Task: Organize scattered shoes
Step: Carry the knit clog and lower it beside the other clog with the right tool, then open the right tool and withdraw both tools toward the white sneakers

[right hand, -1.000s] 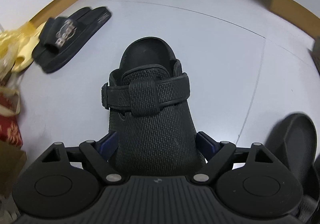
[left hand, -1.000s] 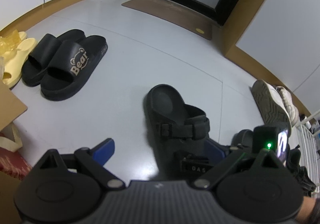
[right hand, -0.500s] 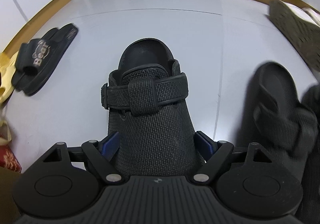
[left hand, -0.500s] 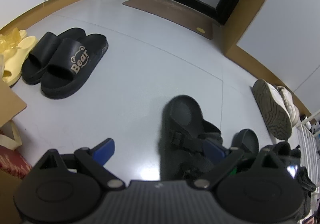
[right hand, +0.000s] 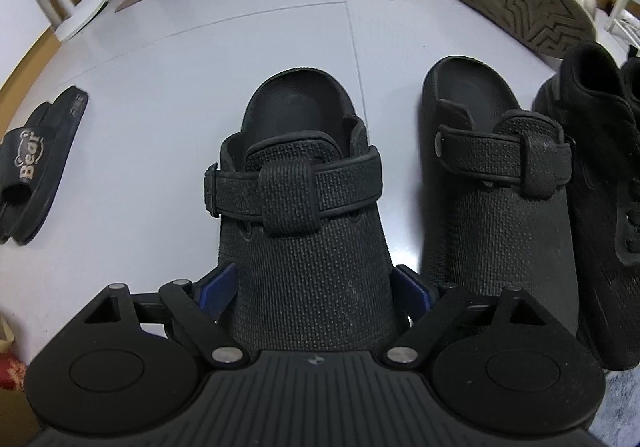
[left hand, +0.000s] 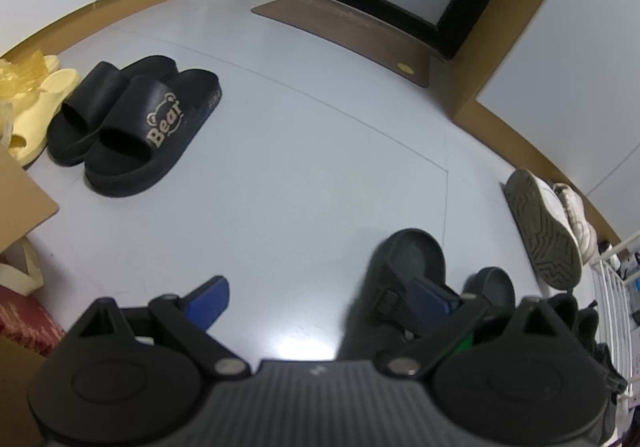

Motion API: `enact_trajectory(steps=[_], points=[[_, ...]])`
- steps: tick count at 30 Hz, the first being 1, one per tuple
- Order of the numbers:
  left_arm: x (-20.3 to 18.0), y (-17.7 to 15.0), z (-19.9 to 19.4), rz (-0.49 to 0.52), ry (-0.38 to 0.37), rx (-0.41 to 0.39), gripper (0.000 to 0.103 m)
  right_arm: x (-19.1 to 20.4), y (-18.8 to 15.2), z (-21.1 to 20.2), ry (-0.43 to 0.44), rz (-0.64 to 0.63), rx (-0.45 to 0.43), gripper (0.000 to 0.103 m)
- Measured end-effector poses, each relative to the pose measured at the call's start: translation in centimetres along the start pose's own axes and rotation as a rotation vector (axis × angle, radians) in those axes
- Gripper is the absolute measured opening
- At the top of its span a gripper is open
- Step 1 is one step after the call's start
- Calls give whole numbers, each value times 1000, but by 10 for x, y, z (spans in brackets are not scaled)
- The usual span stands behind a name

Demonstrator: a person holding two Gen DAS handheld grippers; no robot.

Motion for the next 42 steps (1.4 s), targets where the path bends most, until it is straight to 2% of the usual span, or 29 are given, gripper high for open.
enact_trajectory(steps=[8,14,20,29,31,34,42], points=[[-1,0,0,-11,-11,0,97,14,15,0,2,-203,-23,88],[-1,0,1,-15,-19,2,97,5,11,8,10,-130,-21,86],[1,-1,0,-16,-16,4,97,-13,10,7,-58,61,-9,85],[-7,-2,0,-7,-24,6,97,-10,11,-1,-31,-12,21,87],[-9,-3,1,-3,-26,9,97,-11,13,-1,-29,-28,14,82],[-11,-4,1,2,-27,10,97,-12,16,1,-24,-47,3,81],[-11,-5,2,3,-25,14,97,-10,17,-5,-10,-64,30,84]])
Point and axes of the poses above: each gripper's, at about its wrist camera, not at the fingertips, and z roughly the way its jaws point, x to its left, y to its top, the point moved 10 cm from there along z, roughly the way its jaws point, and after that the axes turned 3 degrees about -z, right-handed, at the moved point
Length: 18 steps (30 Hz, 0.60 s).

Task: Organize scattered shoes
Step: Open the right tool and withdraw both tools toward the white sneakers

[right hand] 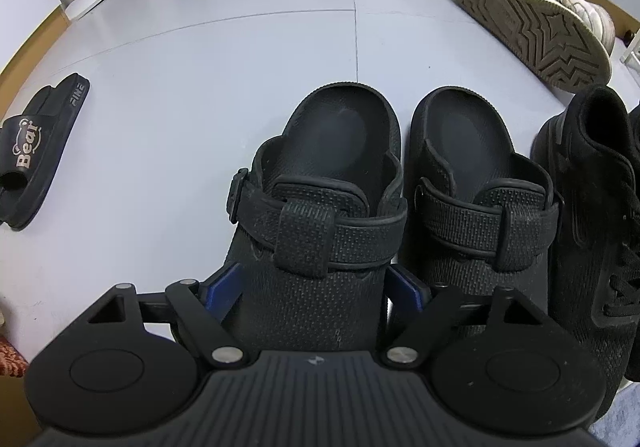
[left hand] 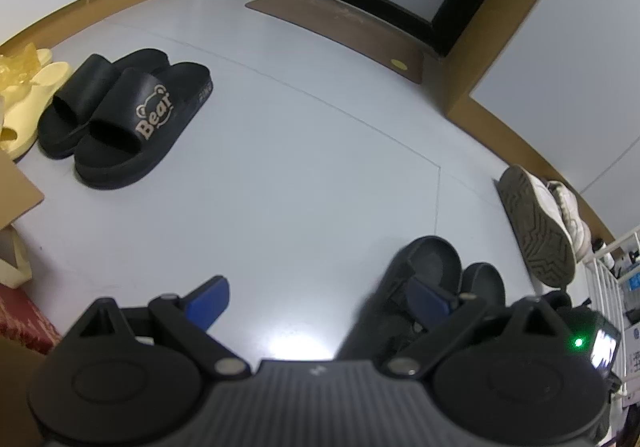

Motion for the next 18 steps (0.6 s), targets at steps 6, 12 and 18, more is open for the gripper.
enact_trajectory(steps=[6,12,18], points=[[-3,3,-3,-4,-19,-10,97,3,13,-37,102,-121,0,87],[-11,5,-5,-11,-63,-18,96,-40,39,-86,102,-252,-29,87],[-32,9,-8,42,-105,-20,93,-68,58,-130,134,-403,-65,87]])
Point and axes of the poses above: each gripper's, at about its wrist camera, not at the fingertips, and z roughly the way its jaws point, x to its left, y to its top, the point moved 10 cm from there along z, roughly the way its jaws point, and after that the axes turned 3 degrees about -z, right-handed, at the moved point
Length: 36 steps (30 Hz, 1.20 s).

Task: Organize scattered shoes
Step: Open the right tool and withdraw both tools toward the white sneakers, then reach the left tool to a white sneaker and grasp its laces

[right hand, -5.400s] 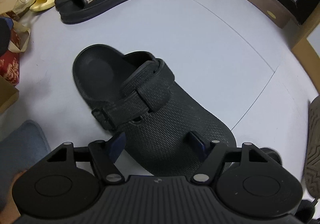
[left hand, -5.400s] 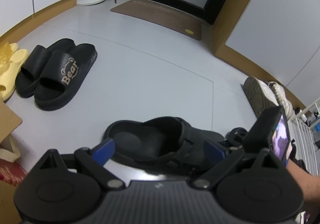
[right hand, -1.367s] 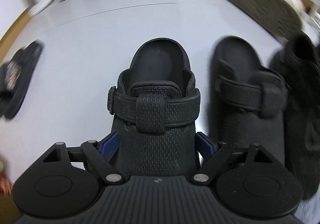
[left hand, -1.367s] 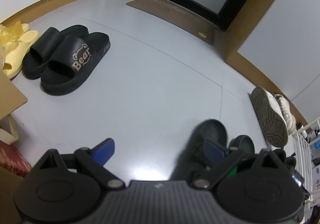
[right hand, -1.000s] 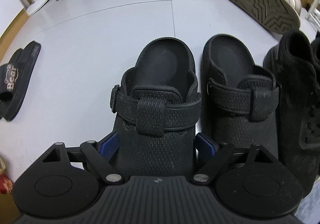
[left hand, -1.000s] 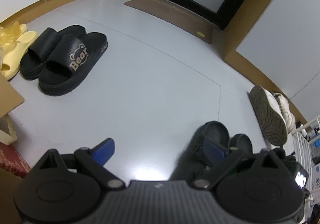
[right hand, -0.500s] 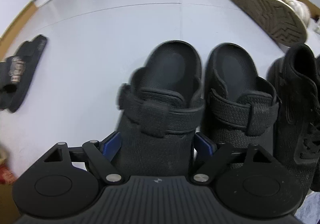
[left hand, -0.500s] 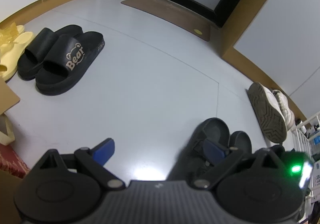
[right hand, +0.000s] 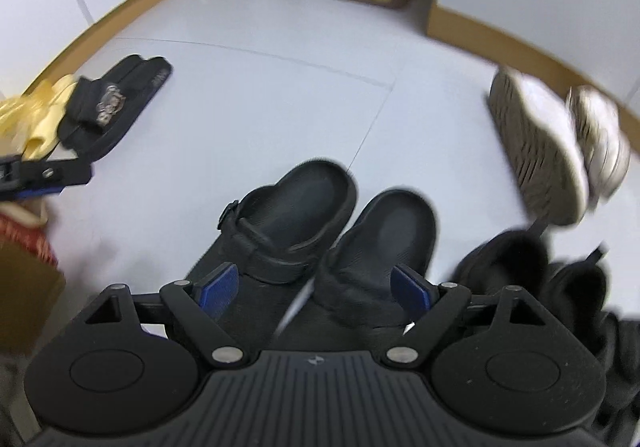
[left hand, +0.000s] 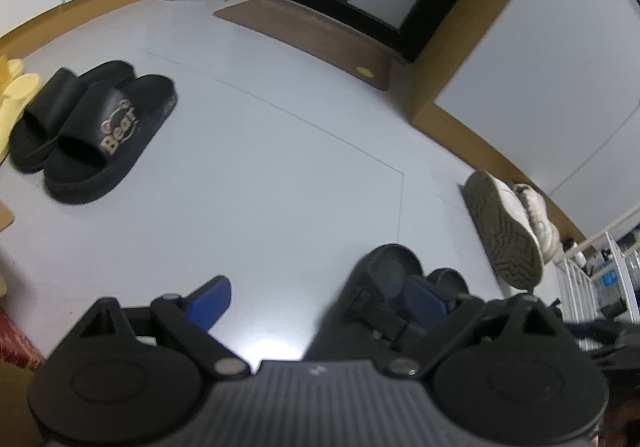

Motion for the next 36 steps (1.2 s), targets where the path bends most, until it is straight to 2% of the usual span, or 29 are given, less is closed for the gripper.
enact_trajectory(steps=[4,11,14,21,24,26,29,33,36], points=[[-22,9,0,49,-26,-11,92,-33,10,-41,17,-34,-36,87],[-70,26,6,145,-68,-23,92,-73,7,-69,45,11,-90,87],[-95,34,12,193,-79,-30,92,-97,-6,-75,27,55,-129,87],[-143,45,41,301,-108,-29,93,-140,-47,-73,33,169,-158,87],[-165,49,68,373,-111,-15,93,-160,-65,-69,39,207,-186,87],[-187,54,93,470,-108,-8,92,-169,-70,-67,35,219,-200,87],[-210,59,113,521,-117,-8,92,-193,-84,-65,25,240,-218,87],[-266,73,160,600,-155,-20,92,-228,-100,-63,-5,269,-232,87],[-323,82,200,617,-202,-50,90,-256,-109,-60,-31,329,-236,87]])
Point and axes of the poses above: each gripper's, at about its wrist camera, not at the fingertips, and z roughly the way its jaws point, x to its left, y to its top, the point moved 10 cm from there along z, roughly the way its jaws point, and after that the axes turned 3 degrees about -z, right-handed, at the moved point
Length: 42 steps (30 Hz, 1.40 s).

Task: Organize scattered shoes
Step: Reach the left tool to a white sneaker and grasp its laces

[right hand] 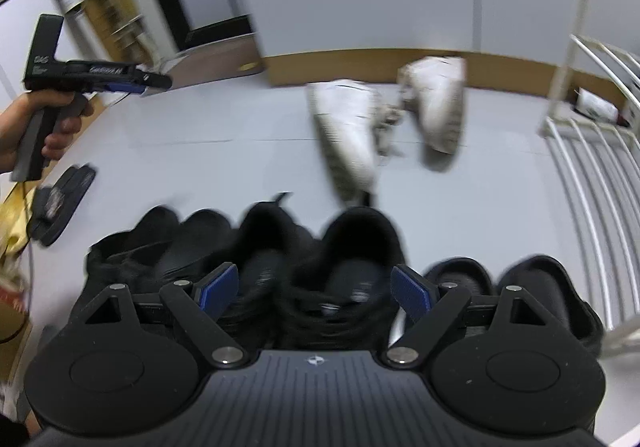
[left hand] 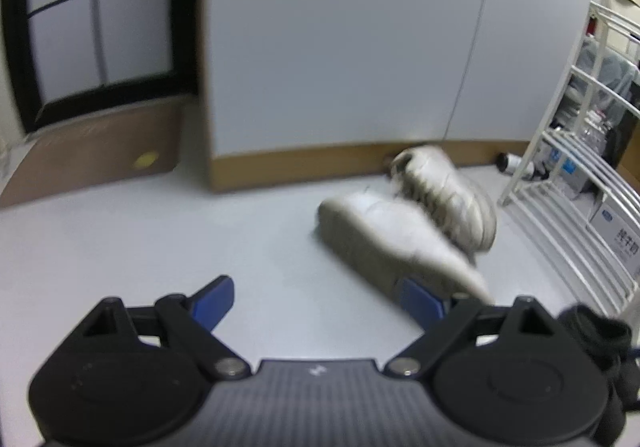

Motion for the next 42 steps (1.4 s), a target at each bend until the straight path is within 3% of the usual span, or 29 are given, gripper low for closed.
enact_trajectory(steps=[6,10,12,20,25,28,32,37,42], points=[[-55,38,61,-62,-64,-5,86,-31,16,0,-35,79,-50,87],[-93,47,96,-33,-82,24,80,-43,27,-8,-44,118,-105,87],[-113,48,118,19,-77,54,74,-50,27,-12,-48,129,-122,87],[-154,25,205,211,16,207,77,-72,2,-24,-77,119,-126,87],[-157,13,241,333,110,257,79,-82,-12,-29,-76,128,-120,87],[-162,11,256,413,142,267,87,-90,-19,-29,-81,133,-112,87],[-177,7,266,594,176,293,86,-100,-28,-28,-85,141,-94,87],[-199,-3,265,789,102,350,86,-108,-39,-25,-91,150,-72,87],[-206,-6,262,829,72,442,86,-109,-39,-24,-88,155,-76,87]])
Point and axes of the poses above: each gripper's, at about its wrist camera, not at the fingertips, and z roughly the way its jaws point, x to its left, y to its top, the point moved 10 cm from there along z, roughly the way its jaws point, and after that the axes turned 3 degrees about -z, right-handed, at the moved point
